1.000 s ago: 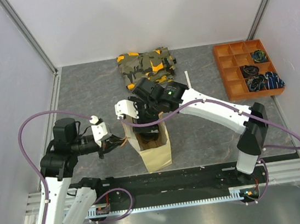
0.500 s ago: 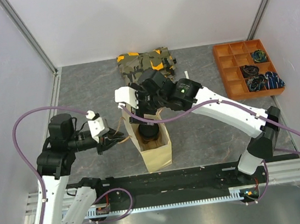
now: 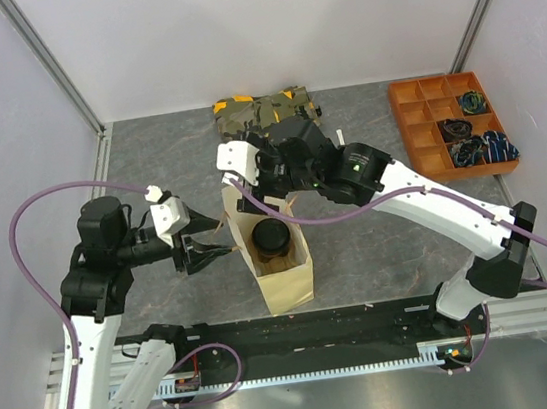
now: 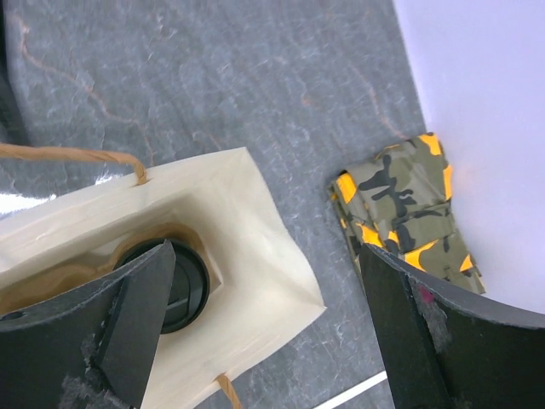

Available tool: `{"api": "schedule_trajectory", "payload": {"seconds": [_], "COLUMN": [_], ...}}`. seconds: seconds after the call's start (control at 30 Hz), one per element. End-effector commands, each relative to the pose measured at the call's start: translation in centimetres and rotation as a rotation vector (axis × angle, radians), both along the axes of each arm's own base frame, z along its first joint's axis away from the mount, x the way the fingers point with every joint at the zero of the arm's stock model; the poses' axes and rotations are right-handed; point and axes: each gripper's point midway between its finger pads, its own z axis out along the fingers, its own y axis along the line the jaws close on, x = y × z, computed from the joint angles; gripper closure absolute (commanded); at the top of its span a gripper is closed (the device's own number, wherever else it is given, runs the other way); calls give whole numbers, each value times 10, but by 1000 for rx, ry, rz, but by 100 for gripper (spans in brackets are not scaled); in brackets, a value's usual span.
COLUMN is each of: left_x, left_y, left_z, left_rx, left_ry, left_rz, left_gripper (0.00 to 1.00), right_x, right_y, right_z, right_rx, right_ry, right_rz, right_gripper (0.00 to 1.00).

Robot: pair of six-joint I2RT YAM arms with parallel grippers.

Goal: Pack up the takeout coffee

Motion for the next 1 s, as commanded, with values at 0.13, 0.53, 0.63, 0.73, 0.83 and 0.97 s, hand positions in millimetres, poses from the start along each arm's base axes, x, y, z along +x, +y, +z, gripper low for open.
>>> {"api": "schedule_trajectory", "payload": {"seconds": [0.13, 0.53, 0.63, 0.73, 0.83, 0.97], "left_x": [5, 28, 43, 64, 94, 139], "left_y": [-5, -9, -7, -2, 11, 40], "left_z": [34, 100, 121, 140, 153, 154], "left_rx": [-78, -226, -275, -326, -352, -340], "left_ry": [23, 35, 16, 49, 64, 106], "left_rz": [26, 119, 184, 283, 442, 708], "left_gripper": [9, 0, 0, 0, 0, 0], "right_x": [11, 45, 65, 91, 115, 146], "right_y": [-6, -33, -47, -73, -107, -173], "right_z": [49, 113, 143, 157, 139, 87], "right_rx": [172, 441, 553, 605, 578, 459], "right_ry": [-63, -35, -10, -2, 35, 85], "right_rz": [-107, -318, -416, -530, -675, -889], "right_gripper": [2, 2, 2, 2, 2, 2]}}
